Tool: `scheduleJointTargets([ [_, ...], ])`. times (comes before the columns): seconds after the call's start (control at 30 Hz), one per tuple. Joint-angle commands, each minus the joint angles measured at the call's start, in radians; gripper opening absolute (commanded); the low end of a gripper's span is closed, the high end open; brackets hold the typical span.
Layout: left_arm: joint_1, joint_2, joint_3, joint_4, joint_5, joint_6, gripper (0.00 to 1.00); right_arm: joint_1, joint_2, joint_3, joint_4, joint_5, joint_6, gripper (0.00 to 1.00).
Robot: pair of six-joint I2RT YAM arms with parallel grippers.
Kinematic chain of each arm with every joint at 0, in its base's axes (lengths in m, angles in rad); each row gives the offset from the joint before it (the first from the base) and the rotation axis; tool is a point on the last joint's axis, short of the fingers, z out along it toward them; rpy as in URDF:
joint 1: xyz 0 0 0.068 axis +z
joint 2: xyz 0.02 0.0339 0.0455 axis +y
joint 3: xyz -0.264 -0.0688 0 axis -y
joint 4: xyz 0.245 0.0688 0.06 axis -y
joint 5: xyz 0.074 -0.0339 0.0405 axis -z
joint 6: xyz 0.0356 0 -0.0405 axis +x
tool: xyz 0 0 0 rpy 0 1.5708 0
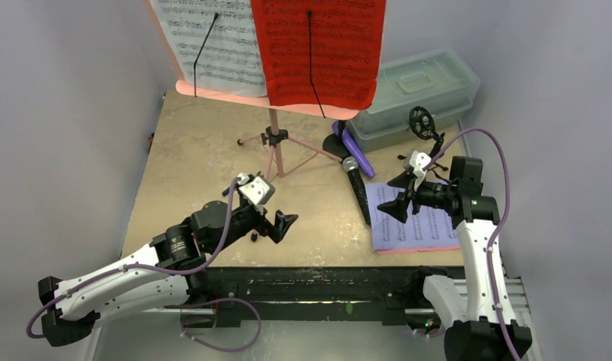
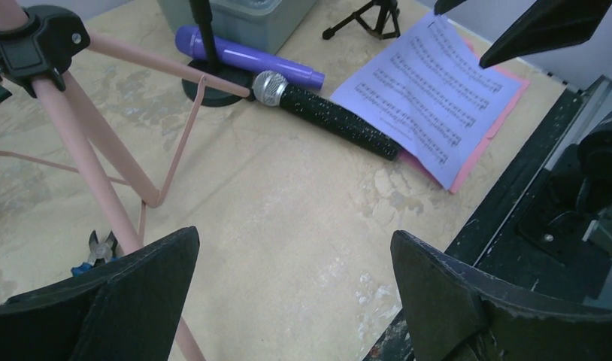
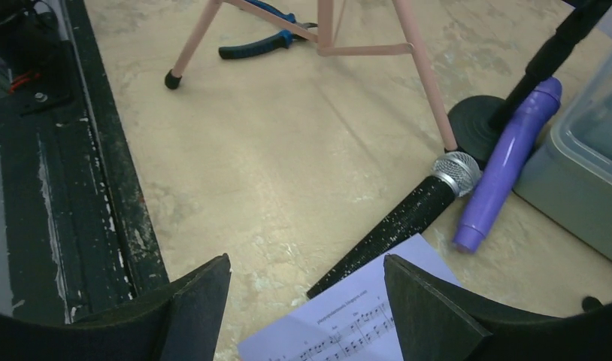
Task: Pack up the instrument practice props
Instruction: Place the sheet music at the center of the board, then pick up the sheet music from the music stand.
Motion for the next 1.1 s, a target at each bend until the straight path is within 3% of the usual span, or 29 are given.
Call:
scheduleJointTargets([
  [0.0, 0.002, -0.01, 0.065, 0.135, 0.04, -0.043, 0.99, -0.001, 0.043, 0.012, -0.034, -0.142, -0.095, 0.78],
  [0.2, 0.002, 0.045, 0.069, 0.126, 0.001, -0.018, 0.99, -0.001, 0.117, 0.175, -0.206, -0.231, -0.183, 0.78],
  [0.37, 0.002, 0.074, 0.039, 0.078, -0.027, 0.001, 0.99, -0.001, 0.166, 0.441, -0.291, -0.283, -0.092, 0.77],
  [0.43, 0.002, 0.067, 0.023, 0.066, -0.038, 0.01, 0.99, -0.001, 0.168, 0.499, -0.207, -0.316, 0.064, 0.76],
  [0.5, 0.003, 0.061, 0.022, 0.038, -0.058, 0.032, 0.99, -0.001, 0.157, 0.519, -0.011, -0.335, 0.323, 0.75],
  [0.67, 0.003, 0.045, 0.005, -0.038, -0.129, 0.064, 0.99, 0.014, 0.061, 0.415, 0.788, -0.287, 1.216, 0.73],
  [0.7, 0.002, 0.04, -0.002, -0.041, -0.136, 0.063, 0.99, 0.019, 0.058, 0.404, 0.919, -0.272, 1.336, 0.72],
  [0.77, 0.002, 0.034, -0.006, -0.046, -0.136, 0.061, 0.99, 0.034, 0.087, 0.437, 0.989, -0.252, 1.449, 0.71],
  [0.9, 0.002, 0.031, -0.005, -0.052, -0.14, 0.061, 0.99, 0.094, 0.161, 0.552, 0.92, -0.205, 1.517, 0.69],
  [1.07, 0.003, 0.041, -0.002, -0.06, -0.136, 0.059, 0.99, 0.168, 0.208, 0.613, 0.989, -0.155, 1.639, 0.68],
])
